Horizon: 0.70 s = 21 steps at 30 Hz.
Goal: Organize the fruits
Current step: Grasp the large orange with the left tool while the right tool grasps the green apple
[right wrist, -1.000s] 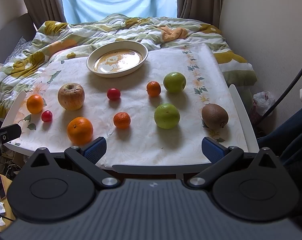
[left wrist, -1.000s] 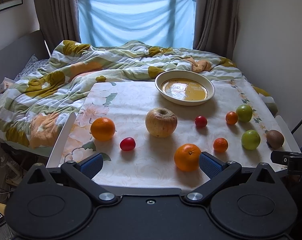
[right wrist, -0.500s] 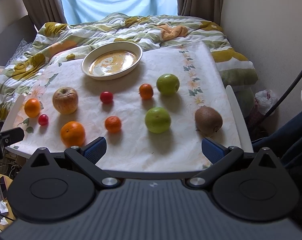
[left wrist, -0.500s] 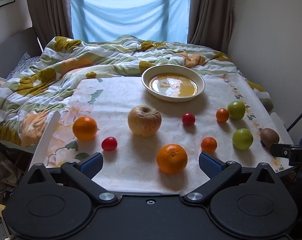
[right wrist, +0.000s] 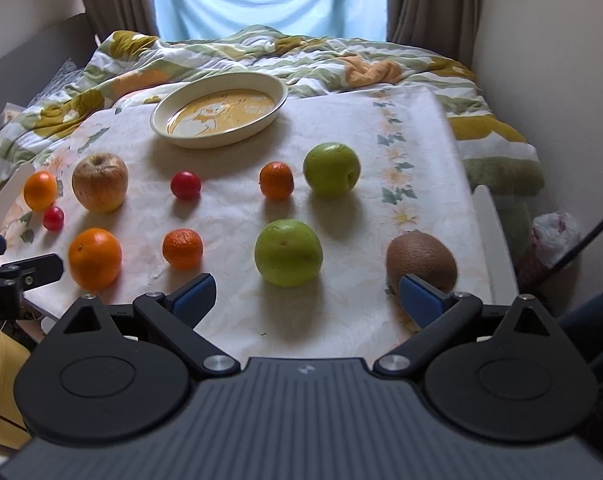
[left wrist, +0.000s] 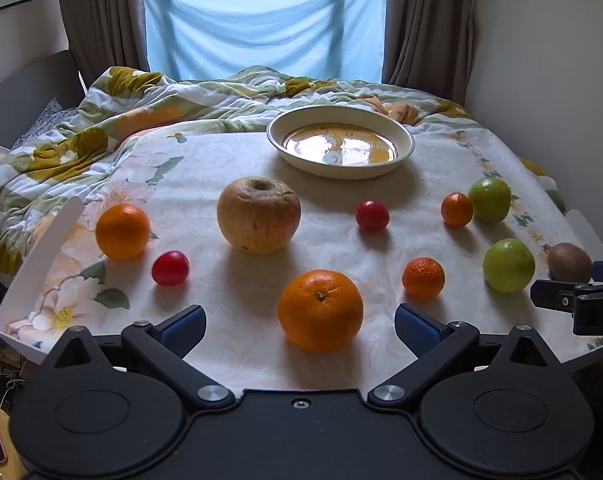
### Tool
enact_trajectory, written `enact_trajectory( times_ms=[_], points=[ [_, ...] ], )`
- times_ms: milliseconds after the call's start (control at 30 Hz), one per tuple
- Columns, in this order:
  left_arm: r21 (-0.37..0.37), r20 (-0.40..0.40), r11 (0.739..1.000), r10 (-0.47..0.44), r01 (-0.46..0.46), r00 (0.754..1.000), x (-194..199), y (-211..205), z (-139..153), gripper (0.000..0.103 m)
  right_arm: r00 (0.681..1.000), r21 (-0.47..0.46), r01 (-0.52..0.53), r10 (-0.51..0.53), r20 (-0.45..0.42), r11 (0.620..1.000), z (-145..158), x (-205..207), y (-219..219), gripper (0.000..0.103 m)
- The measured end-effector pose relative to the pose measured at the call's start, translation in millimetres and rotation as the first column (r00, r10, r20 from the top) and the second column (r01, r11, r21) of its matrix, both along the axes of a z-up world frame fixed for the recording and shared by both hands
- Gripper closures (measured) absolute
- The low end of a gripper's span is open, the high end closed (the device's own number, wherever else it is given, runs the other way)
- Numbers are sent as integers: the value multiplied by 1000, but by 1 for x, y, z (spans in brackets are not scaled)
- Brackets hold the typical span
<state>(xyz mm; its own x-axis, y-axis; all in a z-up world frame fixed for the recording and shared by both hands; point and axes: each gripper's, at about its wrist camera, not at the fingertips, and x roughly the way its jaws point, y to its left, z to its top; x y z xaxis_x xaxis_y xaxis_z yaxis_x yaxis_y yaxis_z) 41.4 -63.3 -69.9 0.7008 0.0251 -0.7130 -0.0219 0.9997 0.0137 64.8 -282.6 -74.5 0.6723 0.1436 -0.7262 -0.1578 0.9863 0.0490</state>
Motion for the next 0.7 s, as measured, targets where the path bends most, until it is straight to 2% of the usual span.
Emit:
enact_trajectory(
  times_ms=[133, 233, 433, 567, 700],
  points=[
    [7, -6, 1000, 6, -6, 1000, 9, -4, -16, 11, 999, -6, -37, 37, 6, 999, -16, 8, 6, 0],
    [9, -12, 1000, 5, -5, 1000, 15, -7, -25, 13, 998, -5, -63, 63, 2, 998, -25, 16, 11, 0],
    [15, -15, 1000, 8, -8, 1000, 26, -10, -33, 24, 996, -8, -90, 90, 13, 996, -34, 30, 19, 0],
    [-8, -27, 1000, -5, 5, 1000, 29, -9, -36, 39, 996, -12, -92, 92, 5, 996, -39, 39, 20, 4],
    [13, -31, 1000, -16, 17, 999, 30, -12, -35, 39, 996, -3, -90, 90, -5, 996, -41, 46, 18, 9]
  ],
)
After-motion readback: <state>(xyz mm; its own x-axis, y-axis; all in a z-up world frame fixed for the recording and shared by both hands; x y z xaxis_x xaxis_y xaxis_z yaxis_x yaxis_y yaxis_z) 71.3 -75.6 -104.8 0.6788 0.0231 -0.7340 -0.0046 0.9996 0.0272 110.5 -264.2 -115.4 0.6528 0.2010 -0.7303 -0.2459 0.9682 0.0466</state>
